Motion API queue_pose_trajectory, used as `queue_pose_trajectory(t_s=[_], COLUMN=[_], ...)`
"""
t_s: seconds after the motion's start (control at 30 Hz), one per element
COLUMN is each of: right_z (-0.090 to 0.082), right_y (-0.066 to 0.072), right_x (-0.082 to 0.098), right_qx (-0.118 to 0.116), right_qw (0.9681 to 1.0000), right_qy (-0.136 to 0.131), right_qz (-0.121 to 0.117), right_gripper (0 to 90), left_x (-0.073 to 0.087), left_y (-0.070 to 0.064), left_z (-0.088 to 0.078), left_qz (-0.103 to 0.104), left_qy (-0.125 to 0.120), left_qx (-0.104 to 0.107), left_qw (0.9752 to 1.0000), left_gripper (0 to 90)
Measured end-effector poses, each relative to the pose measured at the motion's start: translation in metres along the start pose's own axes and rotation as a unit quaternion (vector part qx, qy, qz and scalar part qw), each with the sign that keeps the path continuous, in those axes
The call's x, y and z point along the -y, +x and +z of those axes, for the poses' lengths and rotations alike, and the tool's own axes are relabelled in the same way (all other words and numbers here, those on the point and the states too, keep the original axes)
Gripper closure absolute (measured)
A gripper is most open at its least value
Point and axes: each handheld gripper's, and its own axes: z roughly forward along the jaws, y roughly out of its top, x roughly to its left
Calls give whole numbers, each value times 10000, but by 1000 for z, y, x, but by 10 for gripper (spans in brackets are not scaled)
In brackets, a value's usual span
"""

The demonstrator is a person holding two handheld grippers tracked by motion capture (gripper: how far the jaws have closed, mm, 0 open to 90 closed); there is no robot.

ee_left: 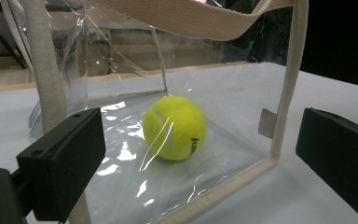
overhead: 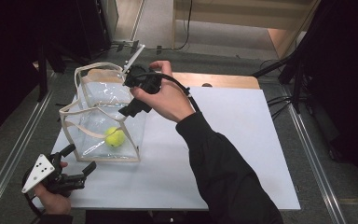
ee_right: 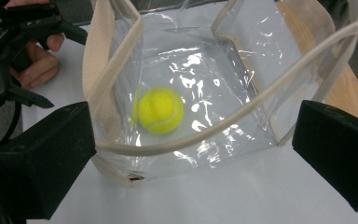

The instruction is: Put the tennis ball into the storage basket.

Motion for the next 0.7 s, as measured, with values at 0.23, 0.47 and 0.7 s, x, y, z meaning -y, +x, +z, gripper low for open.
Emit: queue_pose_trajectory(t_s=[0.23,0.47,0.7], right_z=[-5,-6,-3], right_y=[-4,-4,-4], right_x=[18,34,53], right_qx=[42,71,67], right_qw=[9997,9995,9988], right_qy=[-158,-231,-388], right_qz=[161,206,286], right_gripper=[0,0,0], left_x=[0,0,0], left_y=[0,0,0], left_z=[0,0,0], left_qz=[-8,3,25], left_qy=[0,16,25], left_qx=[-6,-10,-10], left_qw=[10000,10000,10000], left_gripper=[13,13,13])
